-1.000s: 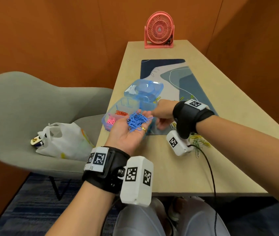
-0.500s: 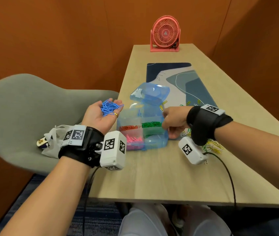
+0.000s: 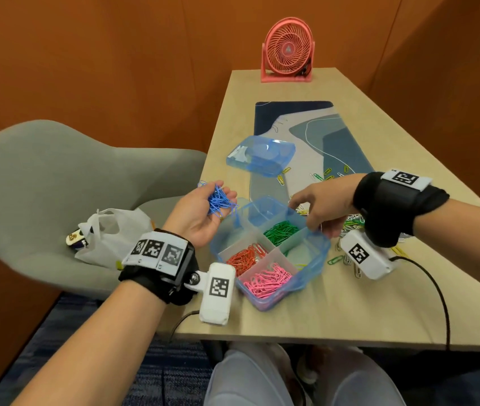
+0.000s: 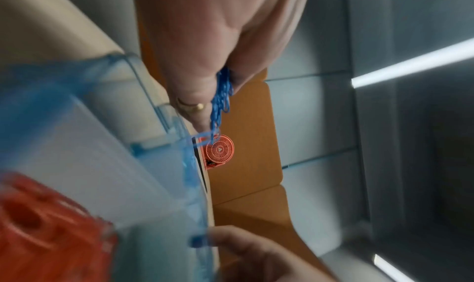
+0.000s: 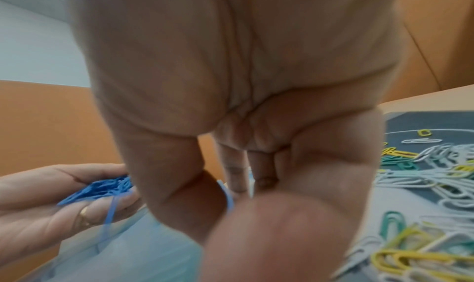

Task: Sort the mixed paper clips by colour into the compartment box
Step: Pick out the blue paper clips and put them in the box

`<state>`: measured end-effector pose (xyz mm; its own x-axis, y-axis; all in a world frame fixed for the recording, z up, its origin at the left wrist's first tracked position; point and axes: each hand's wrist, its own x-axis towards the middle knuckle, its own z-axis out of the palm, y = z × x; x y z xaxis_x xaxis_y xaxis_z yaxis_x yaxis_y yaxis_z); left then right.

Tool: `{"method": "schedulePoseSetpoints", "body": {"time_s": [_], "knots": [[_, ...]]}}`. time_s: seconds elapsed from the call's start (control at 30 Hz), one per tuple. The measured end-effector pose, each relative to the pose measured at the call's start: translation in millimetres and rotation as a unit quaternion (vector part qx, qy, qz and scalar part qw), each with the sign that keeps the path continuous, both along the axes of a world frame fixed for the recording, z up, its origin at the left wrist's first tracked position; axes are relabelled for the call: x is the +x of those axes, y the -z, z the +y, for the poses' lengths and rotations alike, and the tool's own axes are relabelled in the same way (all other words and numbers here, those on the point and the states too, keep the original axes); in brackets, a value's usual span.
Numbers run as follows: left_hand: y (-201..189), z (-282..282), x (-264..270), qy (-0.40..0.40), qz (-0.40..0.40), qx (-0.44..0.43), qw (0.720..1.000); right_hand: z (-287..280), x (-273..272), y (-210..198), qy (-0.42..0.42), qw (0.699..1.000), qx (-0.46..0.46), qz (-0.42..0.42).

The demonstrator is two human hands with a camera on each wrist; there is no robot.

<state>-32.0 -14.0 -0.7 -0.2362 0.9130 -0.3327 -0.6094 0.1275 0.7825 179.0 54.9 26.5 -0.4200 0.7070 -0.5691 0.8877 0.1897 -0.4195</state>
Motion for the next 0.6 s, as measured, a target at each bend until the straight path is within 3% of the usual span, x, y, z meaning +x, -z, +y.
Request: {"method": "schedulePoseSetpoints", "body": {"time_s": [0.17, 0.37, 0.6], "knots": [[10, -4, 8, 0.027, 0.136, 0.037, 0.990, 6, 11, -1, -0.005, 1.000, -0.009, -0.008], [13, -8, 12, 0.087, 0.224, 0.064, 0.969, 12, 19, 0, -0.005, 1.000, -0.018, -0.004], [6, -11, 9, 0.172, 0.363, 0.062, 0.914, 15, 21, -2, 0.000, 1.000, -0.030, 0.004]]}}
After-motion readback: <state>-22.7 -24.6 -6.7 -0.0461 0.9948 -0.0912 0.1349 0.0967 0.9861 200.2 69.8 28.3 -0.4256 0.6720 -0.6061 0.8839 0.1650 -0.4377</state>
